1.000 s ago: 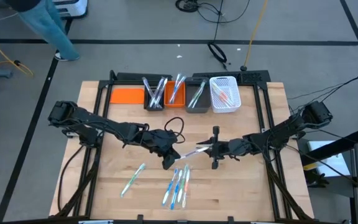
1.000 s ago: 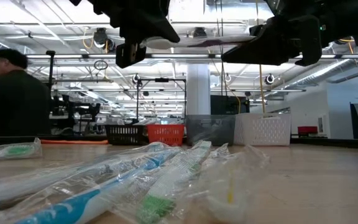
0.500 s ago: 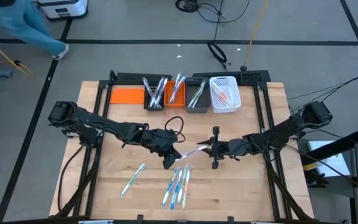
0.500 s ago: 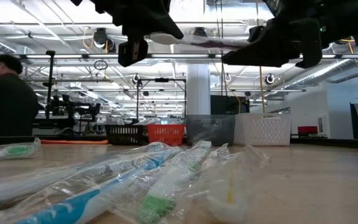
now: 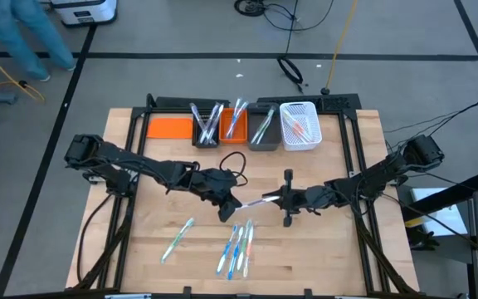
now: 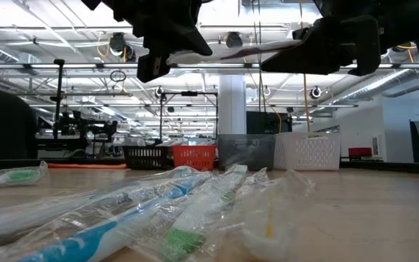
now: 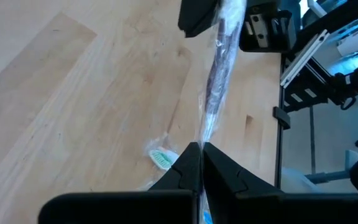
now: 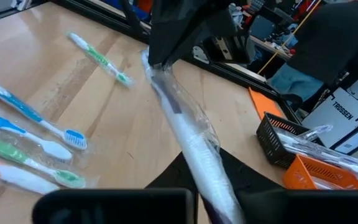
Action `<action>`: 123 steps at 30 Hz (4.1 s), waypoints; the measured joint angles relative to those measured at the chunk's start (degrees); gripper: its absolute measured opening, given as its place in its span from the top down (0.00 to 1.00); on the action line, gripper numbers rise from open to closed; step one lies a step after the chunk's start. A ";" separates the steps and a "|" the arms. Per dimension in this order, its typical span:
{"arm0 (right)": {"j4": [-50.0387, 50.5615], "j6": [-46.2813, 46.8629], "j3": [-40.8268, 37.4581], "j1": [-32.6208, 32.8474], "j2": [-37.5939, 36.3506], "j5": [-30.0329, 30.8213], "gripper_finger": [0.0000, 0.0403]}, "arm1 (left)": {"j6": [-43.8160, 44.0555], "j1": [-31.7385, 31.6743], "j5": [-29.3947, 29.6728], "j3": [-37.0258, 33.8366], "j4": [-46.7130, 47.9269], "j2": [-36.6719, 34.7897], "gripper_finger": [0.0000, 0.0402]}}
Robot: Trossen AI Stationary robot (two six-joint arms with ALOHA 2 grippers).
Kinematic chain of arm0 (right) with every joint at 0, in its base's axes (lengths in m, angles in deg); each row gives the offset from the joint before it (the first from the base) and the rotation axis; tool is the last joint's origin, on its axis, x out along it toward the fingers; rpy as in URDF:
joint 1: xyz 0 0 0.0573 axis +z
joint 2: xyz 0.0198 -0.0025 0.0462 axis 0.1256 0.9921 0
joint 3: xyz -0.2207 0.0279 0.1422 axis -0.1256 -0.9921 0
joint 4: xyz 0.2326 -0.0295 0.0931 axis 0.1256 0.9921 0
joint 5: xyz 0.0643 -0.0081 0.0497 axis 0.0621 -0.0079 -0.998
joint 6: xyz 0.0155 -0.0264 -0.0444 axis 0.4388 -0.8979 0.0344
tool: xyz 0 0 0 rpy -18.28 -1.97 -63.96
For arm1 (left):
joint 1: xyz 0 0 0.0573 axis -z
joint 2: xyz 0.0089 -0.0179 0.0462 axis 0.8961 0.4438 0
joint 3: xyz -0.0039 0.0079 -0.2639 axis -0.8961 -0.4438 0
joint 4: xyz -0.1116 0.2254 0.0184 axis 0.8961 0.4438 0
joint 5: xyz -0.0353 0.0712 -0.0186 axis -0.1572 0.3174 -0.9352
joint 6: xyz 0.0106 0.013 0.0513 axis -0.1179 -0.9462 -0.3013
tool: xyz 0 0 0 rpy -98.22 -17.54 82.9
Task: Pick & Place Toothbrushes
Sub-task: Put the violet toothbrush into the black basket
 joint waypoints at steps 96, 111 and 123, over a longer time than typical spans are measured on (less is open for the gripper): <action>-22.22 7.34 1.33 -4.13 -0.37 -1.41 0.97 | -34.40 1.84 16.65 -0.04 -9.29 -13.33 0.57; -28.13 5.88 1.33 -4.54 -0.39 -1.26 0.98 | -41.58 0.85 17.38 0.00 -28.26 -8.96 0.58; -27.05 6.01 1.29 -4.55 -0.33 -1.36 0.97 | -42.72 -0.03 17.97 -0.02 -32.96 -6.38 0.97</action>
